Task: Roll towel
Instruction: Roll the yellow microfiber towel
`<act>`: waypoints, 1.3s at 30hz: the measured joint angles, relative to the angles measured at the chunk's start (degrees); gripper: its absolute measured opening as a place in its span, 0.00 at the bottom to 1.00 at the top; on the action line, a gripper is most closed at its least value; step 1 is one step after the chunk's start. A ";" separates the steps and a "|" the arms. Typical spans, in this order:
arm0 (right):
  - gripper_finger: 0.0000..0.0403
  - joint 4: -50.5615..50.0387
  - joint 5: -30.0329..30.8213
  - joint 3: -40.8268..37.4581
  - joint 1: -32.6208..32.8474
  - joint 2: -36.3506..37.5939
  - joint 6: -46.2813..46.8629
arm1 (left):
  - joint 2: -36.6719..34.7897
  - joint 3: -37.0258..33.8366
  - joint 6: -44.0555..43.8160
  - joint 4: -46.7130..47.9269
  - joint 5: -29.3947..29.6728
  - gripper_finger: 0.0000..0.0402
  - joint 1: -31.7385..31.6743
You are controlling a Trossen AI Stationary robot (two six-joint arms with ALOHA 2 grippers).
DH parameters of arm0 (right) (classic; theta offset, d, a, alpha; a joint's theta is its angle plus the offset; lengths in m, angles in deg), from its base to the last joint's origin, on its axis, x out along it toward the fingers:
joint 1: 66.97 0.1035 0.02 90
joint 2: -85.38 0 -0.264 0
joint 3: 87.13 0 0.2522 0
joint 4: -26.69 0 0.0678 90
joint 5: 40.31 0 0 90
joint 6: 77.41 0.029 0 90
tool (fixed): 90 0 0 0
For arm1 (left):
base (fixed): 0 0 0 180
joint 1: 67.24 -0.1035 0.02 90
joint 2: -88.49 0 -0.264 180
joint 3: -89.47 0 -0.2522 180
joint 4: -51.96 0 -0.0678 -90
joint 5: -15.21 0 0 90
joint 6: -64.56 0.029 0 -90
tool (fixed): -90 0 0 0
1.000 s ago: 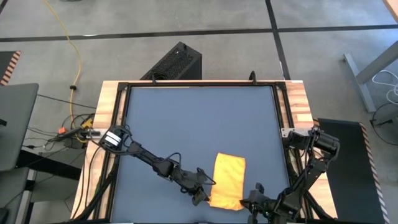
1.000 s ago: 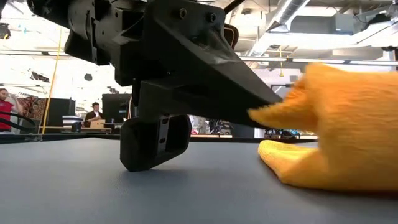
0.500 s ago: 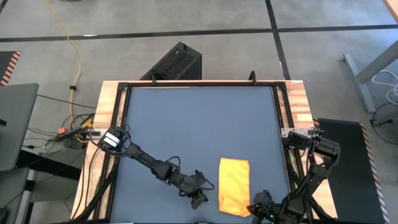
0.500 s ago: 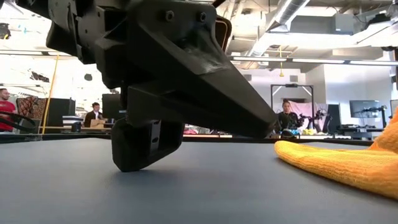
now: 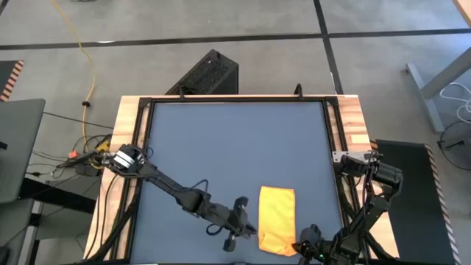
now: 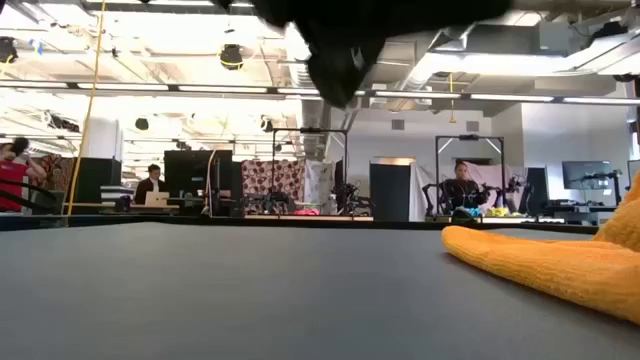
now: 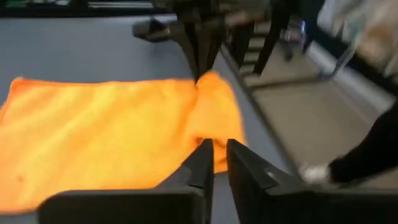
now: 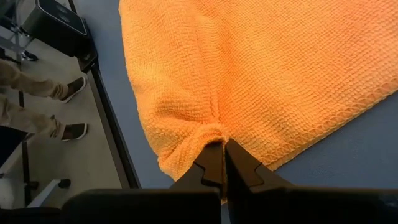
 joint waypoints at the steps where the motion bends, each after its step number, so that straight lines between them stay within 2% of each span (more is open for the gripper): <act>1: 0.05 0.01 0.00 0.00 0.00 -0.02 -0.06 | 0.63 1.13 2.74 1.45 -0.58 0.10 -0.35; 4: 0.05 0.22 -0.07 0.00 0.02 -0.02 -0.21 | 1.57 5.40 8.40 4.68 -2.50 0.19 -1.69; 10: 0.05 0.35 -0.73 0.00 0.13 -0.02 -1.28 | 6.17 13.42 12.11 13.69 -9.89 0.40 -3.11; 17: 0.05 0.31 -0.95 0.00 0.31 -0.03 -1.89 | 13.62 23.72 9.36 19.89 -15.45 0.56 -3.13; 22: 0.05 -0.04 -1.01 0.04 0.35 -0.04 -2.28 | 15.98 27.35 6.53 24.29 -15.20 0.57 -2.48; 26: 0.05 -0.15 -1.06 0.04 0.35 -0.04 -3.62 | 15.87 27.37 6.14 26.83 -8.84 0.58 -1.24; 39: 0.05 -1.70 -1.27 0.11 -0.52 -0.02 -3.33 | 20.49 27.38 -6.08 18.76 -6.47 0.57 1.72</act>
